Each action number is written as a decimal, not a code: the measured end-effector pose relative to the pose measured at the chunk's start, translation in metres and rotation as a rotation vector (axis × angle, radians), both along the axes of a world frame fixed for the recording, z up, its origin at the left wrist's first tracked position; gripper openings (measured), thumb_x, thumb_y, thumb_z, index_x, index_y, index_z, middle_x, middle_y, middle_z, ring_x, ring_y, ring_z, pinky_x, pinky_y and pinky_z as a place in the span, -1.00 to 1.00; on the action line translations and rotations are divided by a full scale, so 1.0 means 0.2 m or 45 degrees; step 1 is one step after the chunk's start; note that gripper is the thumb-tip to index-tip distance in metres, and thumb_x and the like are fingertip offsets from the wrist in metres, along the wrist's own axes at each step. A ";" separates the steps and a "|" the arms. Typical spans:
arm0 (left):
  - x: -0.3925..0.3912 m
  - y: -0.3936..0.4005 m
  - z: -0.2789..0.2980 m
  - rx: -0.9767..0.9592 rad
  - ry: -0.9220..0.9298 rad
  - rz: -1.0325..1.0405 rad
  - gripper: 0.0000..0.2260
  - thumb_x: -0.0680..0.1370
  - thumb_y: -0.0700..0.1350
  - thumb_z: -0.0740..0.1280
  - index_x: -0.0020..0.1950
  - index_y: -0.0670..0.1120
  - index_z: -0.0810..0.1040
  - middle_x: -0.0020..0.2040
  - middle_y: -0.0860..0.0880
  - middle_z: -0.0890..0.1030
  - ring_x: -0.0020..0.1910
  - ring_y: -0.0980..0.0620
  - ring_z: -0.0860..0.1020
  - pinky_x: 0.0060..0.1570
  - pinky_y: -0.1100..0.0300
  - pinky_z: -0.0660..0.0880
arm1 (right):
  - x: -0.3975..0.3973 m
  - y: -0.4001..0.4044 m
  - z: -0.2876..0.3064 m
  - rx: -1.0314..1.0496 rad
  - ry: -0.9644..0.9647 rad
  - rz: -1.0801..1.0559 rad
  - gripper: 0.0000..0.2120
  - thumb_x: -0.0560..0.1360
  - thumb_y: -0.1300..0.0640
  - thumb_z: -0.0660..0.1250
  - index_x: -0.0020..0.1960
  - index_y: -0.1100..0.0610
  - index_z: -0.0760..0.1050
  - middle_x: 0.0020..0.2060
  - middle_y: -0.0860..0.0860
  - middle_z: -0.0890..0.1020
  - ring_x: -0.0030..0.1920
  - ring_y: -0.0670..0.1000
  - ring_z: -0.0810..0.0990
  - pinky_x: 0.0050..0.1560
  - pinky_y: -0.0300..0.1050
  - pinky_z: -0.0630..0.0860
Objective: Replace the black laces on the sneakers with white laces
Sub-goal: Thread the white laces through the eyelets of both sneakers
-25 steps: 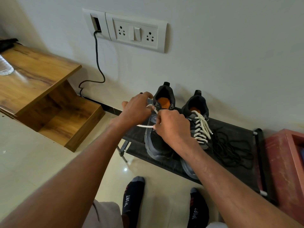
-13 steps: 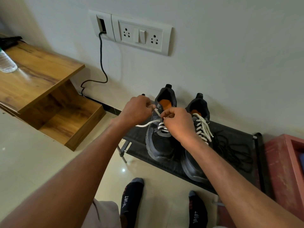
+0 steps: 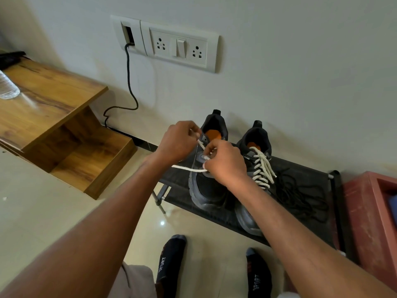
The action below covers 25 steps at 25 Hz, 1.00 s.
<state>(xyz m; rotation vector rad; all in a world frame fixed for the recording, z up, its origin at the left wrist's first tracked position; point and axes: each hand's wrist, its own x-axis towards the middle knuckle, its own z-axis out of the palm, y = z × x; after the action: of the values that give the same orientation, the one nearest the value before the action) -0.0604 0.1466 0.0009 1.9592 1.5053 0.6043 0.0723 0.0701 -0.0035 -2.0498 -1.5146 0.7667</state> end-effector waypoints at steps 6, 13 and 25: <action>0.13 -0.07 0.16 -0.223 -0.934 -0.058 -0.81 0.72 -0.17 0.27 0.20 -0.23 0.62 -0.05 -0.21 0.73 -0.14 -0.05 0.71 -0.12 0.16 0.63 | 0.13 0.00 0.17 -0.229 1.422 -0.277 -0.92 0.48 0.22 0.31 -0.18 0.17 0.55 -0.35 0.04 0.57 -0.30 0.03 0.60 -0.06 -0.01 0.52; 0.15 -0.09 0.15 -0.418 -0.881 -0.213 -0.64 0.72 0.10 0.22 0.36 -0.11 0.55 0.12 -0.07 0.74 0.06 -0.08 0.68 -0.18 0.28 0.56 | 0.29 0.01 0.26 0.375 1.016 -0.313 -0.79 0.55 0.31 0.31 0.15 0.21 0.61 -0.30 0.05 0.57 -0.46 -0.06 0.40 -0.43 -0.15 0.37; -0.05 -0.06 0.03 -0.212 0.775 -0.001 -0.86 0.57 0.00 0.45 0.04 -0.03 0.59 0.22 -0.06 0.50 0.20 -0.12 0.45 0.33 -0.19 0.36 | 0.38 0.04 0.11 0.377 0.613 -0.193 -0.83 0.61 0.29 0.37 0.02 0.11 0.72 -0.25 -0.02 0.68 -0.40 -0.20 0.52 -0.35 -0.31 0.45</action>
<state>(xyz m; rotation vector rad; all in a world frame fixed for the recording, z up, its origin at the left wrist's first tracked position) -0.0708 0.1340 0.0078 2.1126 1.8289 -0.1447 0.1477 0.0784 0.0187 -1.5953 -1.1128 0.8434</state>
